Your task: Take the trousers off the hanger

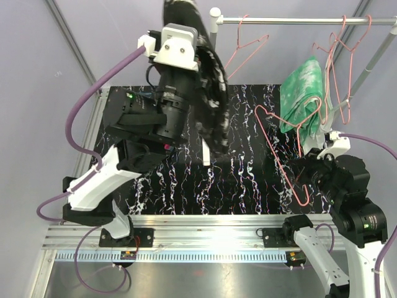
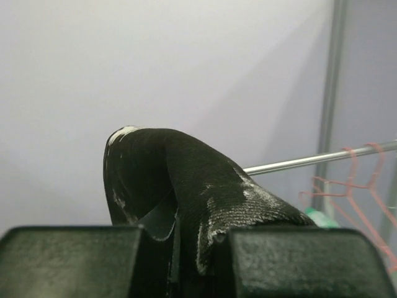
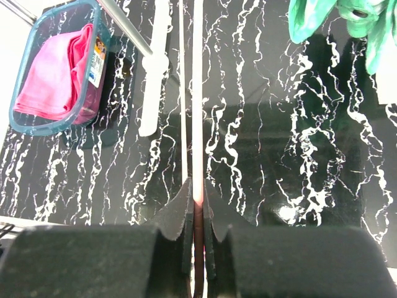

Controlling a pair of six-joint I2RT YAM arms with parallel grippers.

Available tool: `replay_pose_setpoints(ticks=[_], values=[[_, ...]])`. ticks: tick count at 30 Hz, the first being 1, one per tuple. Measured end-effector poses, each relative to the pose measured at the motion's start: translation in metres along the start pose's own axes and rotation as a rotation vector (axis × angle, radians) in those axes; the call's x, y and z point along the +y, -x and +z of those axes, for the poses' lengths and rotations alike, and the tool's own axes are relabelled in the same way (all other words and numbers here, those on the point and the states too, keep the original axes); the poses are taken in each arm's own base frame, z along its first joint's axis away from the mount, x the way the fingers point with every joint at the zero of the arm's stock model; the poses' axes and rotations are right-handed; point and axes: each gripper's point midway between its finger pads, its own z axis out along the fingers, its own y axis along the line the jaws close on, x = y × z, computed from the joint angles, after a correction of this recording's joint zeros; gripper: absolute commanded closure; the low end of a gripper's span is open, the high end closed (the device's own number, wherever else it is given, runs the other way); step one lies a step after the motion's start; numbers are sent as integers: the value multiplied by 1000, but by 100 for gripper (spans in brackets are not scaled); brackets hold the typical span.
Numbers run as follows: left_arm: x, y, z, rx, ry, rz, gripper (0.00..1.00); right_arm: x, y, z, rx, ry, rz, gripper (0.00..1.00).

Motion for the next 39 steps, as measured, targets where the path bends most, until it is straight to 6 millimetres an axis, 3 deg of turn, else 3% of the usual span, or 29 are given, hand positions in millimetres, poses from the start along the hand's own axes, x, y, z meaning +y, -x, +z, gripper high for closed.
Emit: replay_pose_setpoints(ticks=[4, 8, 17, 23, 27, 31, 34, 39], values=[[45, -16, 7, 52, 105, 92, 100, -3, 1, 1, 0, -15, -11, 100], [105, -44, 4, 138, 232, 183, 100, -3, 3, 2, 2, -19, -20, 100], [233, -118, -47, 357, 533, 320, 100, 1, 11, -5, -20, -7, -25, 100], [290, -174, -75, 533, 678, 408, 100, 3, 15, -8, -34, 0, -26, 100], [315, -193, -92, 617, 745, 444, 100, 4, 14, -9, -29, 7, -27, 100], [319, -216, -97, 656, 751, 457, 100, 7, 14, -12, -33, 22, -27, 100], [317, -244, -96, 706, 733, 480, 100, 7, 14, -13, -35, 26, -28, 100], [323, -308, -71, 794, 718, 543, 100, 8, 14, -15, -40, 29, -28, 100]])
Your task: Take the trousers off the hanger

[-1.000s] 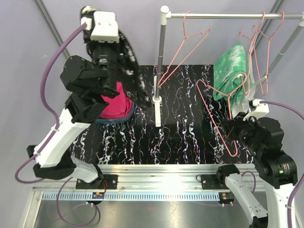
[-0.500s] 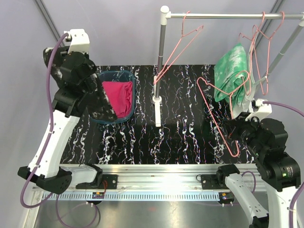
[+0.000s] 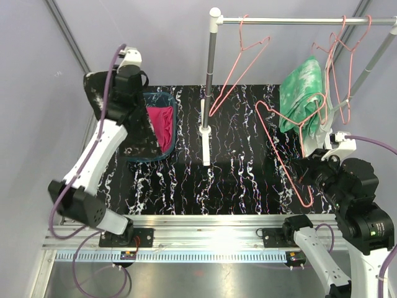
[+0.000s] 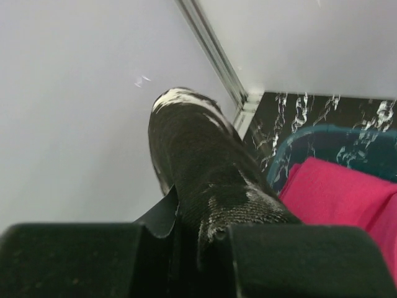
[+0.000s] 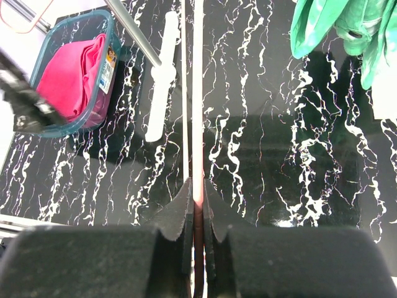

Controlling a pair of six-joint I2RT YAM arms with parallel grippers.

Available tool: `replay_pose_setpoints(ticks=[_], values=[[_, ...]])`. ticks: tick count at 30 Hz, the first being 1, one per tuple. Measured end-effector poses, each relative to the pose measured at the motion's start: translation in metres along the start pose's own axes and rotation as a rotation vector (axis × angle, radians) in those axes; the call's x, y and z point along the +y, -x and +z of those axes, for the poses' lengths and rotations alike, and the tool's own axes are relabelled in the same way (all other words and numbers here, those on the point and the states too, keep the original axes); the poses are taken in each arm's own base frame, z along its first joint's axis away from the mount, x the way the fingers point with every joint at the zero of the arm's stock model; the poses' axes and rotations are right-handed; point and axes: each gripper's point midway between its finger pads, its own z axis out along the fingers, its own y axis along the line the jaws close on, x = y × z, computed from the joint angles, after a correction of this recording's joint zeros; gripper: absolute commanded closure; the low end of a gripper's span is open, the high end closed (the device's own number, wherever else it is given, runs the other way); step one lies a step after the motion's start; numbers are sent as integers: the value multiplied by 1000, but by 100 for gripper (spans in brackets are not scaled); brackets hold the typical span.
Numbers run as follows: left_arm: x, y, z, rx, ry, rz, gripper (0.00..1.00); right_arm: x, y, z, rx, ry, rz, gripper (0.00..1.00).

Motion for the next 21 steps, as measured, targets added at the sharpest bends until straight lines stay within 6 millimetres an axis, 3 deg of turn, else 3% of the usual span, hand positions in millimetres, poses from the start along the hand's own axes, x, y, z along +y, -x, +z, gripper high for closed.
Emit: replay_pose_setpoints(ticks=[4, 8, 17, 21], values=[[-49, -36, 35, 84, -34, 107, 100, 0, 1, -3, -11, 4, -1, 100], [-89, -73, 53, 183, -96, 179, 100, 1, 1, -4, -13, 5, -1, 100], [-154, -100, 78, 388, -206, 217, 100, 4, 0, -4, -7, 22, -1, 100], [-171, -126, 73, 487, -267, 257, 100, 5, -1, -4, -4, 30, -1, 100]])
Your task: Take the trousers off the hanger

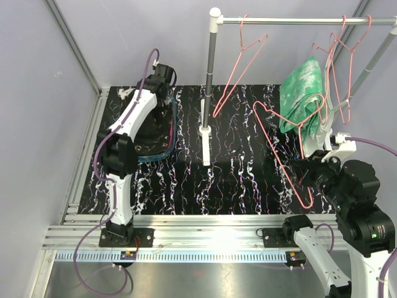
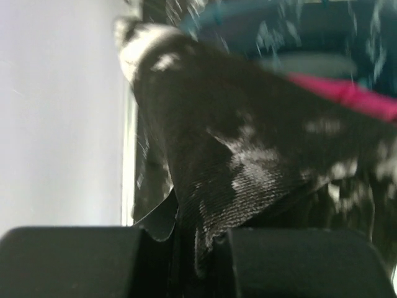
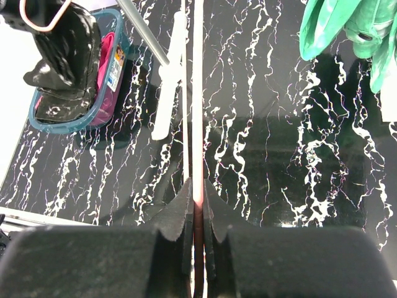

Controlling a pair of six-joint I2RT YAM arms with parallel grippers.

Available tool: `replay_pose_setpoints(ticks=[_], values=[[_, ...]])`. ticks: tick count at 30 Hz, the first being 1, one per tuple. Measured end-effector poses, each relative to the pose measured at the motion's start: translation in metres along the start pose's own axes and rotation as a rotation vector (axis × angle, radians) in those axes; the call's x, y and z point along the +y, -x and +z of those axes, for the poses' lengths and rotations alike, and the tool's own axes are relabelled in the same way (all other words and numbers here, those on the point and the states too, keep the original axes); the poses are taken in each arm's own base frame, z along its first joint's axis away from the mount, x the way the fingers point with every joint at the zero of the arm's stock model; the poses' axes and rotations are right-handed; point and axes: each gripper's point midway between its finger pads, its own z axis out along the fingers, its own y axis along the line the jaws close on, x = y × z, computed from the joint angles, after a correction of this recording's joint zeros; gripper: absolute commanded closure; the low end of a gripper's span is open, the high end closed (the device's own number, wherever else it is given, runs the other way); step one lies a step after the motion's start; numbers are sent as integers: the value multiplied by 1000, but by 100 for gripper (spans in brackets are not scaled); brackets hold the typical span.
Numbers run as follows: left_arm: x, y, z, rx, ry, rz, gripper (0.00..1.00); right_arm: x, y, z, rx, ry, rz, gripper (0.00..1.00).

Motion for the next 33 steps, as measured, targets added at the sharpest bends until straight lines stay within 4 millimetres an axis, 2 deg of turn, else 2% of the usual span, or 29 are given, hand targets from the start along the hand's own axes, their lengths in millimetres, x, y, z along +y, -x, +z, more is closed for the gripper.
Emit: replay_pose_setpoints(ticks=[5, 11, 14, 17, 19, 21, 26, 30, 31, 33], values=[[-17, -30, 3, 122, -49, 25, 100, 0, 0, 0, 0, 0, 0, 100], [-28, -60, -4, 220, -69, 41, 100, 0, 0, 0, 0, 1, 0, 100], [-29, -62, -17, 236, -71, 59, 100, 1, 0, 0, 3, 8, 0, 100], [-25, -52, -36, 225, -65, 63, 100, 3, -1, 0, 6, 17, 0, 100], [-23, -47, -44, 210, -55, 53, 100, 3, -1, 0, 6, 19, 0, 100], [-22, -50, -47, 219, -46, 60, 100, 4, -1, 0, 7, 21, 0, 100], [-30, -70, -43, 275, -64, 104, 100, 4, -2, 0, 9, 22, 0, 100], [-42, -81, -29, 318, -65, 145, 100, 4, -2, 0, 11, 23, 0, 100], [-47, -86, -24, 334, -63, 161, 92, 4, -3, 0, 11, 22, 0, 100], [-58, -94, -12, 364, -60, 189, 89, 4, -2, 0, 11, 22, 0, 100]])
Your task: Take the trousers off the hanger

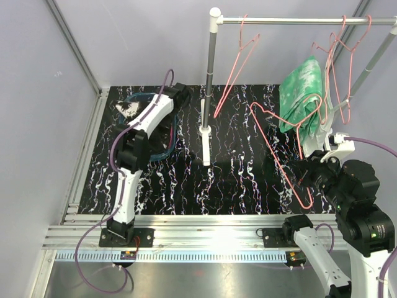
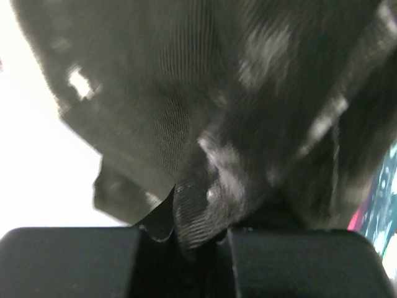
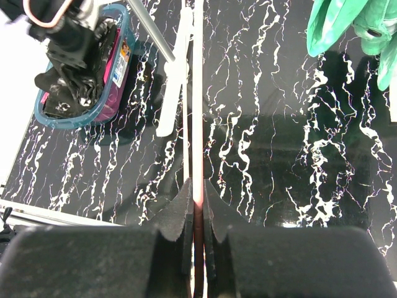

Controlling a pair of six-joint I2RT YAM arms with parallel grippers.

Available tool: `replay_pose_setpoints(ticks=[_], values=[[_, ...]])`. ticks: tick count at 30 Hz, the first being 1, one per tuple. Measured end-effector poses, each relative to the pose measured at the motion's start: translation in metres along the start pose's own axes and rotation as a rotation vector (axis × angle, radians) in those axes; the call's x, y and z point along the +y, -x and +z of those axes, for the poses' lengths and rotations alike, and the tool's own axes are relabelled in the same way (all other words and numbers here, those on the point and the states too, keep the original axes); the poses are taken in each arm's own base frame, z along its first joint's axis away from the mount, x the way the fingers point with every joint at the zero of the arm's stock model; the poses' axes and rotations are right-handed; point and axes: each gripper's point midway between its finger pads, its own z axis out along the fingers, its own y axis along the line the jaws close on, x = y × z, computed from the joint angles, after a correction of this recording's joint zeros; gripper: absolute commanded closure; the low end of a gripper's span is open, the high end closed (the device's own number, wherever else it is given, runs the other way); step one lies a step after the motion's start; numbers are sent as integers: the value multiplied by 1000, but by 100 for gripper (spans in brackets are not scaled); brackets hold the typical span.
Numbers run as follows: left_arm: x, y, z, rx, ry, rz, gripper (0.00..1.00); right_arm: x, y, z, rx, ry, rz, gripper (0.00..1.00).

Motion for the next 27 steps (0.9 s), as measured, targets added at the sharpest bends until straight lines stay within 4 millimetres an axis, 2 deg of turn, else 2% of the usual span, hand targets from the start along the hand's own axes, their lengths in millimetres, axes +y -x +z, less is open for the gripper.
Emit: replay_pose_setpoints(ticks=[1, 4, 7, 8, 14, 15, 17, 18, 20, 21, 23, 27], values=[[-5, 0, 7, 9, 0, 7, 83, 0, 0, 0, 0, 0, 0, 100], [-12, 3, 19, 13, -11, 6, 78, 0, 0, 0, 0, 0, 0, 100], [-12, 15, 21, -27, -37, -35, 66, 0, 0, 0, 0, 0, 0, 100], [-12, 20, 21, -40, -51, -58, 59, 0, 0, 0, 0, 0, 0, 100], [-4, 35, 21, -103, -141, -196, 40, 0, 0, 0, 0, -1, -1, 100], [-1, 36, 16, -120, -168, -224, 29, 0, 0, 0, 0, 0, 0, 100], [8, 40, 2, -164, -219, -282, 16, 0, 0, 0, 0, 0, -1, 100], [15, 43, -7, -196, -240, -314, 10, 0, 0, 0, 0, -1, -1, 100], [30, 49, -30, -264, -273, -379, 7, 0, 0, 0, 0, -1, -1, 100], [40, 52, -43, -301, -285, -411, 1, 0, 0, 0, 0, -1, -1, 100], [60, 56, -71, -381, -308, -479, 1, 0, 0, 0, 0, -1, -1, 100], [84, 52, -106, -482, -334, -592, 1, 0, 0, 0, 0, -1, -1, 100]])
